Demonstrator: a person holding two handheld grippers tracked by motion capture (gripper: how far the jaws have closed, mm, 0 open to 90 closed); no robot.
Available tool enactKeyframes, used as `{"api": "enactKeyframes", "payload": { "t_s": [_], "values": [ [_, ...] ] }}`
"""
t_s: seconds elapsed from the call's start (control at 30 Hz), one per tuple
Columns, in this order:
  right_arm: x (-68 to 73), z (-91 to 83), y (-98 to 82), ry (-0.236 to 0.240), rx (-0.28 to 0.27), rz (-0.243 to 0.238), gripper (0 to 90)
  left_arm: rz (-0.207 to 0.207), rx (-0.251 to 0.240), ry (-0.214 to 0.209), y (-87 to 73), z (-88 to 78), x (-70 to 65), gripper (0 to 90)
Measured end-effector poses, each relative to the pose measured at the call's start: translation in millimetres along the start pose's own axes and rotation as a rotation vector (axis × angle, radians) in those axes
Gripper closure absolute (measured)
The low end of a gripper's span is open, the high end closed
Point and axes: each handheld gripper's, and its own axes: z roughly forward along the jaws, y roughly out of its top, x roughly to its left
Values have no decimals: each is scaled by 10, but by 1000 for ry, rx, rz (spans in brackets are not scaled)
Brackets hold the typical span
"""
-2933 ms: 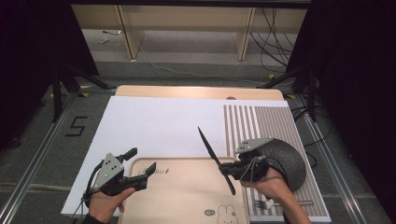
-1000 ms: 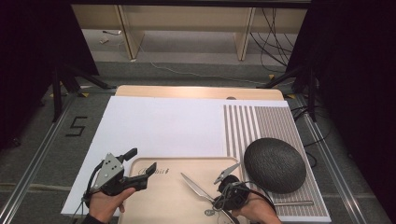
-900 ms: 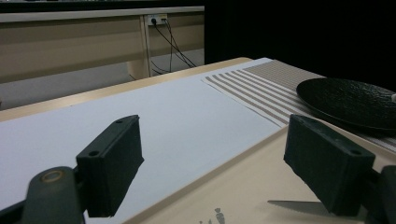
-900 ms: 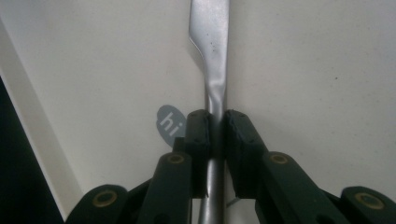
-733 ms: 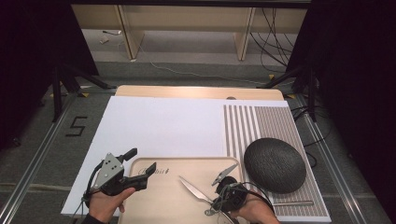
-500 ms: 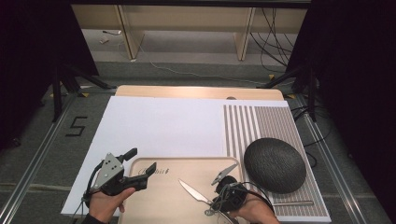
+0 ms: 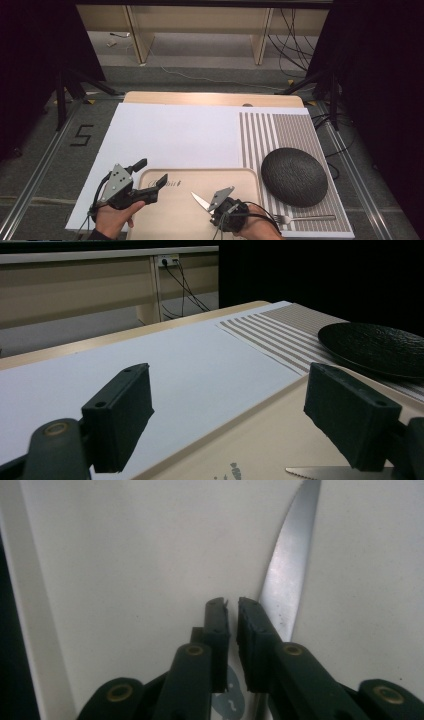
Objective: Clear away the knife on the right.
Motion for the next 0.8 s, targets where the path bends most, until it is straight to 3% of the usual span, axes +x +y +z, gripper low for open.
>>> {"api": "enactKeyframes", "payload": {
  "t_s": [0.1, 0.33, 0.5, 0.57, 0.63, 0.8],
  "values": [
    [47, 44, 25, -69, 47, -53, 883, -1, -1, 1, 1, 0, 0, 185],
    [37, 42, 30, -116, 59, -76, 900, 2, 2, -1, -1, 2, -3, 186],
    [-11, 14, -1, -143, 76, -42, 900, 2, 0, -1, 1, -2, -4, 187],
    [-52, -4, -22, -148, 81, -18, 900, 1, -1, 0, 2, -4, -6, 187],
    [-113, -36, -67, -147, 84, 38, 900, 4, 0, -1, 2, -2, -6, 187],
    [-174, -76, -118, -149, 96, 81, 900, 3, 1, -3, 2, 0, -9, 188]
  ]
}}
